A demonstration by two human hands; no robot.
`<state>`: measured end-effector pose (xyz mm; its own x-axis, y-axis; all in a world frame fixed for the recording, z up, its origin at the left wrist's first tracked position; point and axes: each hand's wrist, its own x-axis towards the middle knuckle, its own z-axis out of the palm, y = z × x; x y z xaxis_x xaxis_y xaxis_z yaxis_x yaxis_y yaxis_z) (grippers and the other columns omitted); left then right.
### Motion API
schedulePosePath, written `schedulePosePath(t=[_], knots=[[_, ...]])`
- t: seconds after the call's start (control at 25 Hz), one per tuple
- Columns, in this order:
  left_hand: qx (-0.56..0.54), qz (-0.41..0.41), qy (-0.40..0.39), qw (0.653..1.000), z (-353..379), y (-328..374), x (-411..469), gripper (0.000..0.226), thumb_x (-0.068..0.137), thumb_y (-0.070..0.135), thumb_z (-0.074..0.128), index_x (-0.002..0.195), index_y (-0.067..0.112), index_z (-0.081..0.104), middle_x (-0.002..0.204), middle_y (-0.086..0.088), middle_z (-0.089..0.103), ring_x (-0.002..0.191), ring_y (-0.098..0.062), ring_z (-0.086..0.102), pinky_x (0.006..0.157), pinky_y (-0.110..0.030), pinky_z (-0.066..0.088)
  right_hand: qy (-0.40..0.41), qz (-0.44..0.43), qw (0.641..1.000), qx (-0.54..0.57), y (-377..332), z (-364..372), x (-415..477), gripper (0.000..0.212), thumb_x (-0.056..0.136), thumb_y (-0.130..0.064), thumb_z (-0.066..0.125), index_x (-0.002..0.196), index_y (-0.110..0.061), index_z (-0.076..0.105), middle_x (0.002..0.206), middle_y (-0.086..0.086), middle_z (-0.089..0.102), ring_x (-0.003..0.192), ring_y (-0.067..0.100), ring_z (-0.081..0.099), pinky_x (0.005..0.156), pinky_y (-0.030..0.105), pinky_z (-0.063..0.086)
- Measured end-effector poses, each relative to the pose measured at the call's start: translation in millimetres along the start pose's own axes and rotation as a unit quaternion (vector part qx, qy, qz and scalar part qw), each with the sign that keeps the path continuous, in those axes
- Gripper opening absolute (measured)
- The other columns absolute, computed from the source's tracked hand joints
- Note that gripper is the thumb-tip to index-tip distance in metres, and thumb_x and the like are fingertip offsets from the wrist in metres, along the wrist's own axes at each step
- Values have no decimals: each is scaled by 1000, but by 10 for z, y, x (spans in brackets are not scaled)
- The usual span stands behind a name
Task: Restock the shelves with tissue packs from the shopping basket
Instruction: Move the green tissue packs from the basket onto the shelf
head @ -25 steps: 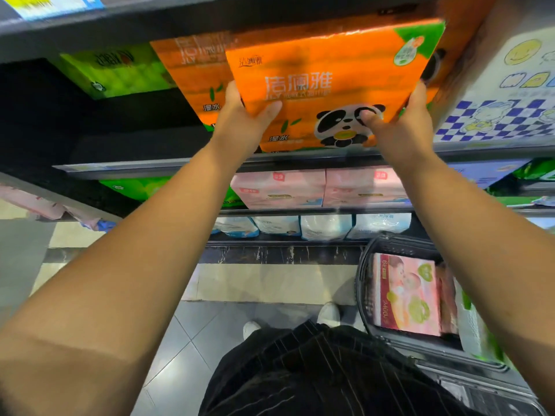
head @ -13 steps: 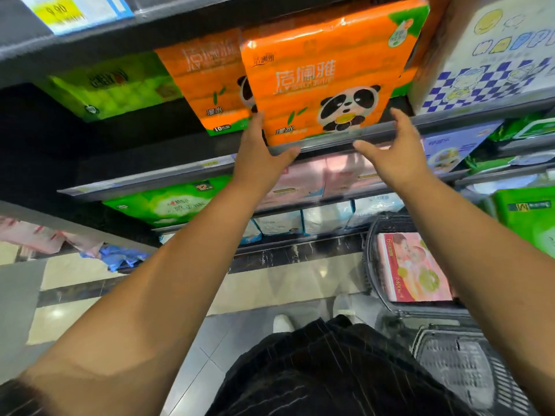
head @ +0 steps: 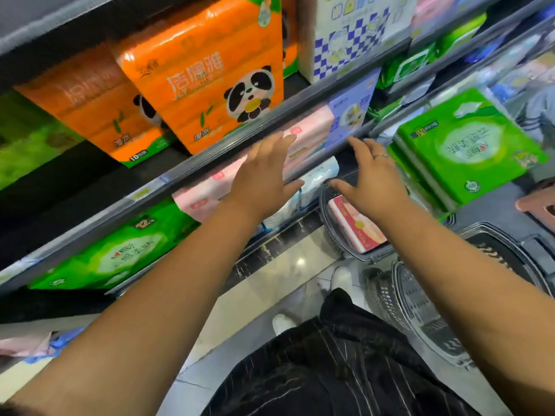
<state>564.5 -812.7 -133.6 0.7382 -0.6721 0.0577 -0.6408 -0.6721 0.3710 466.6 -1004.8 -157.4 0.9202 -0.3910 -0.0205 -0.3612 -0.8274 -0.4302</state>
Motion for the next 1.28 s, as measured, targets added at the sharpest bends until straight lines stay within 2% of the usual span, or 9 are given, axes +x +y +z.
schedulePosePath(t=[0.16,0.32,0.52,0.72,1.0,1.12,1.2,1.28], knots=[[-4,62,-24,998,252,435,258,76,81,41,72,145,18,36,149,-8,37,135,-30,36,109,-41,31,19,72,997,-12,479,-154,-224,85,82,-43,71,151,-19,28,151,20,31,130,40,41,104,46,37],[9,112,-47,993,534,871,659,78,81,42,71,145,16,36,148,-9,39,135,-29,36,111,-37,26,30,140,989,-28,1031,-336,-299,82,83,-45,69,150,-18,30,149,21,33,126,42,43,102,48,38],[3,137,-88,987,900,1476,1292,79,83,42,71,147,16,34,152,-11,35,139,-31,32,112,-42,27,26,197,980,-20,1781,-596,-167,83,83,-45,68,150,-16,30,150,22,32,131,42,39,104,48,36],[29,168,-115,979,1359,1944,1939,80,82,44,72,147,16,34,150,-13,36,137,-32,33,111,-43,30,0,236,972,-12,2559,-722,67,86,81,-45,71,151,-18,28,149,23,32,127,44,42,103,50,39],[58,186,-170,966,1927,2141,2627,83,82,51,69,147,17,32,149,-13,37,138,-31,32,111,-45,32,-3,303,953,18,3269,-647,223,86,80,-44,72,149,-11,31,147,24,34,129,43,40,104,49,37],[51,186,-192,962,2134,2139,2932,79,83,46,69,147,15,33,148,-13,37,138,-31,32,112,-44,30,-12,339,940,36,3518,-508,364,86,83,-46,69,150,-10,27,148,23,32,129,43,39,104,48,36],[46,182,-198,962,2278,2116,3137,78,84,42,69,146,13,34,146,-14,39,137,-31,34,111,-42,29,-7,371,926,69,3653,-394,455,89,84,-45,69,151,-7,23,148,24,30,131,43,36,106,47,34],[43,174,-229,957,2477,2082,3372,78,84,41,69,146,12,33,147,-15,38,136,-32,34,112,-43,29,20,429,894,126,3759,-288,554,94,84,-42,71,151,-3,18,146,27,31,132,44,35,106,45,33]])
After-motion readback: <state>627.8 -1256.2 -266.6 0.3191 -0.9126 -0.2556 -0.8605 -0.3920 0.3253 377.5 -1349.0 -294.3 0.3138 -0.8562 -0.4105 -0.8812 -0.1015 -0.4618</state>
